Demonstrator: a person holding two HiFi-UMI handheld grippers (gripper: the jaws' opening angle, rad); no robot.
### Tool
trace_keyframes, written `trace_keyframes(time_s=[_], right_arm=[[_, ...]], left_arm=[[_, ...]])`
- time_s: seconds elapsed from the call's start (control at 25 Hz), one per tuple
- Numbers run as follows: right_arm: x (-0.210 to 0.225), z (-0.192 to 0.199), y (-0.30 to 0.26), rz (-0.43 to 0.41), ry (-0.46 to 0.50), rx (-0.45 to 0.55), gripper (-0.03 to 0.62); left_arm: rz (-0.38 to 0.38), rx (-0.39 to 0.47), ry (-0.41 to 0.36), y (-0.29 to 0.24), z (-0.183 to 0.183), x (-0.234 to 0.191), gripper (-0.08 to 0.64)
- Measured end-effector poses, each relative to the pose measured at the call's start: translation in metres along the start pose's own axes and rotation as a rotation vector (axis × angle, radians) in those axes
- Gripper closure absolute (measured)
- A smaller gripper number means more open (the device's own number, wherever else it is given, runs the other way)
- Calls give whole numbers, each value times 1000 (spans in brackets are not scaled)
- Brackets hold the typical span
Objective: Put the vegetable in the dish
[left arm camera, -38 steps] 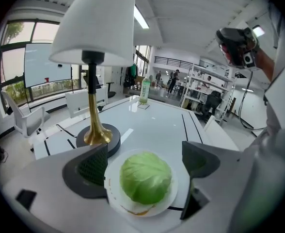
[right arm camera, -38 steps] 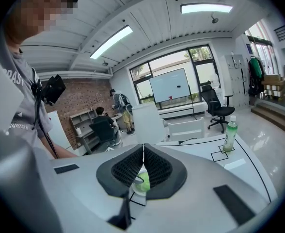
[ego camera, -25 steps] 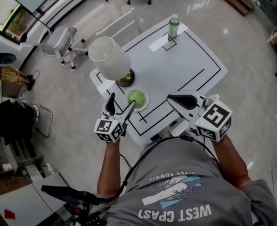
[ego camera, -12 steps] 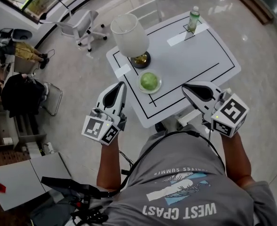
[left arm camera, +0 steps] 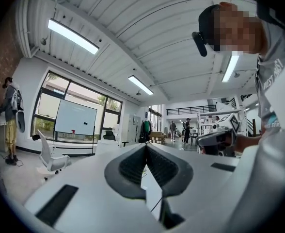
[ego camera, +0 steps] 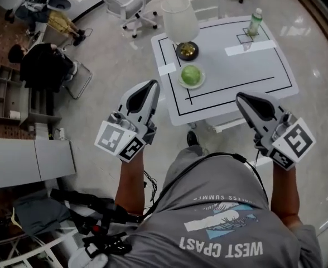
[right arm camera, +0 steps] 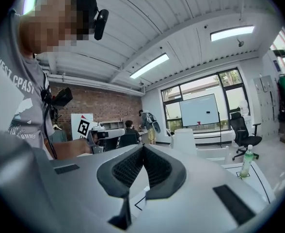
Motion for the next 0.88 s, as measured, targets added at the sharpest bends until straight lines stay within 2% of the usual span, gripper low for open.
trace_keyframes(time_s=[0.16,0.28,0.44,0.68,0.88], right_arm=[[-17,3,44,-2,22,5,586],[-36,22,69,-44,31,-21,586],[-57,24,89,-81,39,-14,586],[-84,25,100,-107,50,-3,586],[-110,34,96,-119,45,-19,586]], left_arm=[[-18,0,-6,8,6,49,554],[-26,7,-22,24,7,82,554],[-59,20,-40,49,1,112,554],[-89,22,-69,84,-4,136,554],[-104,24,-63,114,0,135,554]])
Point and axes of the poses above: the fingertips, and each gripper's own axes: y backward along the fingers, x to its right, z out of its underside, the point moved 3 cm from there along y, backward along the fingers, and after that the axes turned 1 degree about y, right-handed, at the moved point
